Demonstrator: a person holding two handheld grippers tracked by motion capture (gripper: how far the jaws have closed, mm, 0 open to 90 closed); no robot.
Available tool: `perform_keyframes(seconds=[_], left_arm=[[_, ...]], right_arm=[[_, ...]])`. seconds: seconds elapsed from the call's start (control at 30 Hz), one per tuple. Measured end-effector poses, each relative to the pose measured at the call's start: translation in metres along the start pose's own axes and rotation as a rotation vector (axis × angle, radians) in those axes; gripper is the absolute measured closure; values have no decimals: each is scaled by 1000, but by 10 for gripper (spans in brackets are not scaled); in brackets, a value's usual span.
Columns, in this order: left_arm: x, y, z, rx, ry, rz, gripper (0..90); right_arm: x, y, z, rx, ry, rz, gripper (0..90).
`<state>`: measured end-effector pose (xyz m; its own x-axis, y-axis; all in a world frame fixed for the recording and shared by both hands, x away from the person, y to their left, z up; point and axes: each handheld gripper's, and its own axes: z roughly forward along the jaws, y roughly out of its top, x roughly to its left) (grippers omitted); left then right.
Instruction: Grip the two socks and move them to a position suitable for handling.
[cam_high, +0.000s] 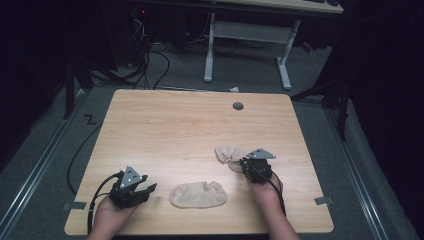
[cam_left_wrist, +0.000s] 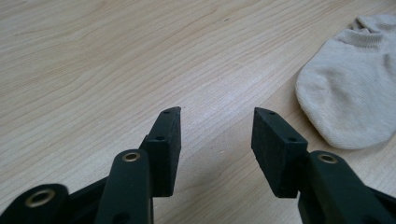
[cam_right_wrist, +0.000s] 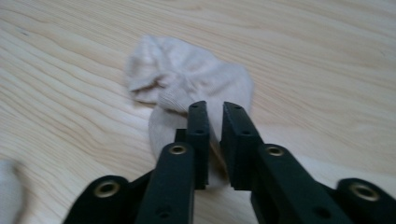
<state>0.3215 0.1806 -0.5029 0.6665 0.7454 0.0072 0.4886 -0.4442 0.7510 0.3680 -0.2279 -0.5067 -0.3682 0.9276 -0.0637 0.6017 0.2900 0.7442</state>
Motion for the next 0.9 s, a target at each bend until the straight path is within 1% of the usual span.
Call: perform_keyframes(seconds=[0.07, 0.13, 0.2, 0.23, 0.3, 0.33, 0.37, 0.4, 0.43, 0.47, 0.5, 0.53, 0.57, 0.6, 0.63, 0.7, 0.73, 0.77, 0.8, 0.83, 0.87, 0.9], left_arm=[[-1, 0, 1, 6, -2, 2, 530], [-2, 0, 2, 10, -2, 5, 530], [-3, 0, 3, 12, -2, 7, 530], [-3, 0, 4, 13, -1, 7, 530], [-3, 0, 4, 18, -1, 7, 530], [-3, 0, 5, 20, 0, 4, 530], [-3, 0, 5, 20, 0, 4, 530], [-3, -1, 5, 20, 3, 1, 530], [-3, -1, 6, 20, 4, -1, 530], [-2, -1, 5, 19, 5, -3, 530], [-2, -1, 4, 16, 7, -5, 530], [-2, -1, 4, 16, 7, -5, 530], [-2, 0, 3, 14, 9, -4, 530], [-2, -1, 3, 14, 8, -3, 530], [-2, -1, 2, 14, 8, -3, 530], [-2, 0, 2, 11, 9, -4, 530], [-1, 0, 3, 11, 7, -6, 529], [0, -1, 3, 14, 6, -7, 529], [0, -1, 3, 14, 6, -7, 529], [0, -1, 3, 13, 6, -7, 529], [0, -1, 2, 13, 4, -6, 529], [0, -1, 1, 11, 2, -5, 529]], right_arm=[[-9, -7, -7, -8, -9, 26, 760], [-12, -11, -13, -22, -15, 43, 731], [-13, -14, -18, -36, -9, 56, 709], [-12, -17, -21, -40, -7, 61, 713], [-7, -21, -27, -52, 30, 55, 747], [3, -24, -29, -48, 56, 40, 785], [3, -24, -29, -48, 56, 40, 785], [7, -24, -28, -44, 69, 33, 789], [11, -23, -27, -38, 71, 28, 796], [13, -22, -24, -33, 68, 17, 797], [15, -18, -18, -23, 63, 19, 799], [15, -18, -18, -23, 63, 19, 799], [16, -13, -14, -34, 65, 37, 796], [16, -13, -14, -34, 65, 37, 796], [17, -9, -13, -48, 68, 33, 778], [22, 2, -12, -65, 79, 16, 700], [25, 9, -10, -63, 83, 8, 657], [29, 22, -2, -55, 70, -2, 583], [29, 22, -2, -55, 70, -2, 583], [28, 31, 11, -20, 66, 13, 533], [28, 31, 11, -20, 66, 13, 533], [28, 33, 17, -2, 58, 9, 512]])
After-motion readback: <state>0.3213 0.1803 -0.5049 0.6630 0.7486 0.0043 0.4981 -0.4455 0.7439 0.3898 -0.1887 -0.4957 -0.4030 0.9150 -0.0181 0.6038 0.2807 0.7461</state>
